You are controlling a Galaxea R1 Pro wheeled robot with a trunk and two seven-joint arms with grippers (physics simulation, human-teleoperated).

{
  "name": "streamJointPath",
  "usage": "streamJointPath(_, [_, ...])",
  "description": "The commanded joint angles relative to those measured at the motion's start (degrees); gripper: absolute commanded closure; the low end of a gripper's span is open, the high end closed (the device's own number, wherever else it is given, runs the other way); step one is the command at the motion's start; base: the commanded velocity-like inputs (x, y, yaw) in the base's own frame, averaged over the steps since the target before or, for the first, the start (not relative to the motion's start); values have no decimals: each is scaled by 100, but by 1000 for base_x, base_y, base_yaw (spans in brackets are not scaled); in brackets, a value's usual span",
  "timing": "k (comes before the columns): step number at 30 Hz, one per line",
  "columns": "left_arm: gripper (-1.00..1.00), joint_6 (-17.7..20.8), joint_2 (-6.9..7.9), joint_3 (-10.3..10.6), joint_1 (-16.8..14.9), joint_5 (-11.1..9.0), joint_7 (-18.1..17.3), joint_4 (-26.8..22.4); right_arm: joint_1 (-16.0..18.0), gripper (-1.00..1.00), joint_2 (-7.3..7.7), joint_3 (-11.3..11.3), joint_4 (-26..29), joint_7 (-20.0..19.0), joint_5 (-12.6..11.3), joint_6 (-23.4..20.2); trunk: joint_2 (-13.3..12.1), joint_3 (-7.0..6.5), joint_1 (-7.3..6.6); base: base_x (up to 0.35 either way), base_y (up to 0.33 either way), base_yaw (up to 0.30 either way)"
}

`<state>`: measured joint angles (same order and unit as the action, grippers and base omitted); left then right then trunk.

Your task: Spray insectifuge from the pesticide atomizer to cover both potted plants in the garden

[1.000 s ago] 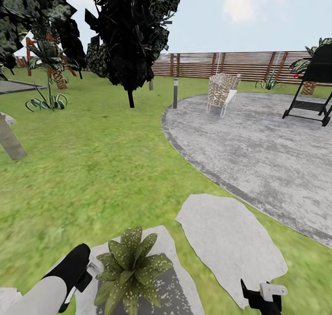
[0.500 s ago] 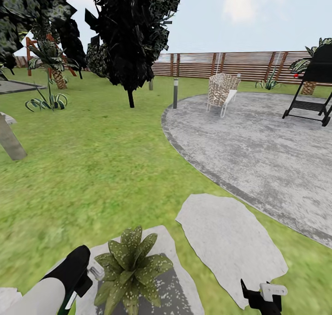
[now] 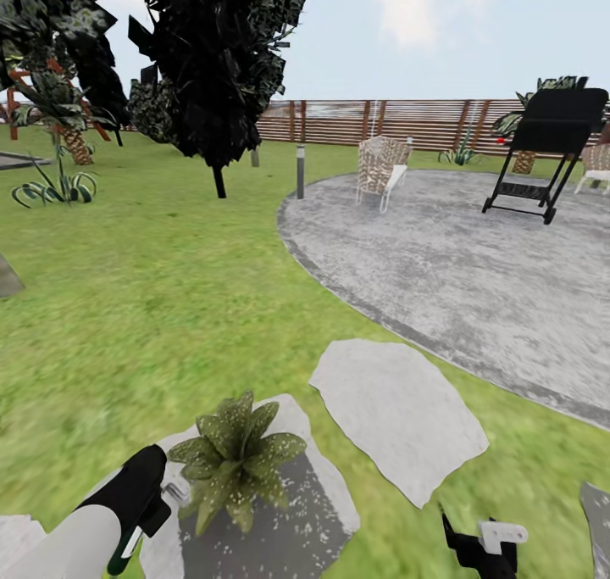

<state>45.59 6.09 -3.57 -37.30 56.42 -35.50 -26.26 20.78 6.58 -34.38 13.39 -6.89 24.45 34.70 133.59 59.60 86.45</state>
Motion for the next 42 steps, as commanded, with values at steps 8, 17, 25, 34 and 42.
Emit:
streamJointPath(8, [100,59,-3,-41,-319,293,-60,-28,5,-100,0,-51,-3,-58,-2,19,2,5,-4,-66,44,-27])
streamJointPath(17, [100,70,-94,-55,-485,361,-53,-27,5,-100,-3,-51,-3,-58,0,19,2,5,-4,0,0,0])
streamJointPath(25, [100,71,-87,-34,-535,355,-53,2,5,-100,-5,-51,-3,-58,-2,19,2,5,-4,0,0,0])
streamJointPath(34, [100,-24,-47,-43,-476,281,-77,93,5,-100,-7,-47,-3,-58,-1,19,2,5,-4,0,0,0])
streamJointPath(42, [100,-59,-62,-14,-475,334,-612,309,5,-100,0,-50,-3,-58,-2,19,2,5,-4,0,0,-97])
